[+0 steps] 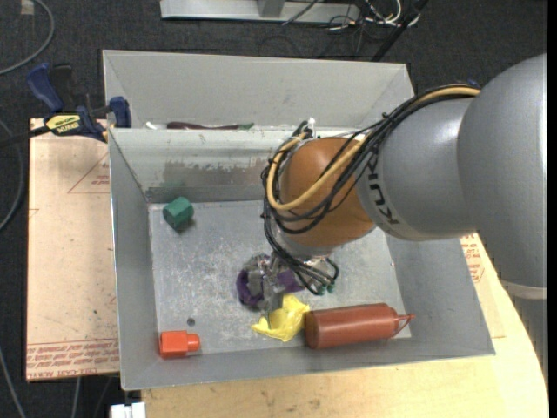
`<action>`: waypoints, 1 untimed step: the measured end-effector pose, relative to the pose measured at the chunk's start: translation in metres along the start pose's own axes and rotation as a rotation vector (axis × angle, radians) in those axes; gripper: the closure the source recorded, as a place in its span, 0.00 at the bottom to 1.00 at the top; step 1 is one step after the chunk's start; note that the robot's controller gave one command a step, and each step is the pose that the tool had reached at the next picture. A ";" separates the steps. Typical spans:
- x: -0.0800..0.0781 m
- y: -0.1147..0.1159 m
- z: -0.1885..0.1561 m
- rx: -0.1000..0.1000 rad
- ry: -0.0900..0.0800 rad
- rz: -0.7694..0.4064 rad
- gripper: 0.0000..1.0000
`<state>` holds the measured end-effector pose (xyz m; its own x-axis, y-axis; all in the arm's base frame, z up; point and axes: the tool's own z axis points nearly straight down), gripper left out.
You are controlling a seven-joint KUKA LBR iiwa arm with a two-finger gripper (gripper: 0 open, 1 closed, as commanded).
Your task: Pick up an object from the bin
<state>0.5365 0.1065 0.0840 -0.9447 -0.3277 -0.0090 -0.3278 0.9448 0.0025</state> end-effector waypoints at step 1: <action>0.000 0.000 0.000 0.000 0.000 0.000 1.00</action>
Offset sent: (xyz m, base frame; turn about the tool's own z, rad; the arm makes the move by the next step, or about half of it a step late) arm 0.0010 0.0029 0.1632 0.0052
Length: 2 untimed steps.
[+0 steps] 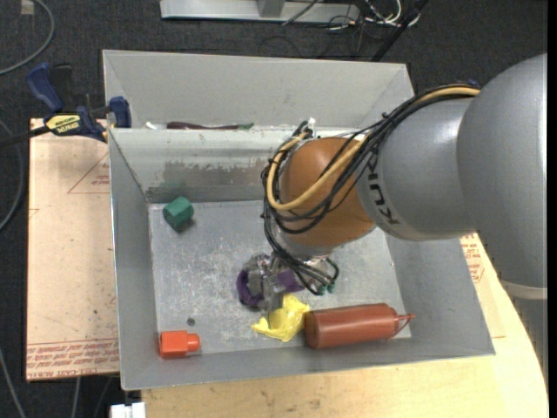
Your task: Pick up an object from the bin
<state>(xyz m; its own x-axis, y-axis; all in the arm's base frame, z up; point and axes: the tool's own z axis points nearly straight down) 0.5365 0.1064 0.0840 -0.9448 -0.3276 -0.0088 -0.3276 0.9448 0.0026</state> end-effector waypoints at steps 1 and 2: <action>-0.006 0.003 -0.166 0.001 -0.009 0.007 1.00; -0.005 0.003 -0.164 0.000 -0.006 0.007 1.00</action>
Offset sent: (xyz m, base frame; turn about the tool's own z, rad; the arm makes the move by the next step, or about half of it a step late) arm 0.0000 0.0000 0.0000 0.0000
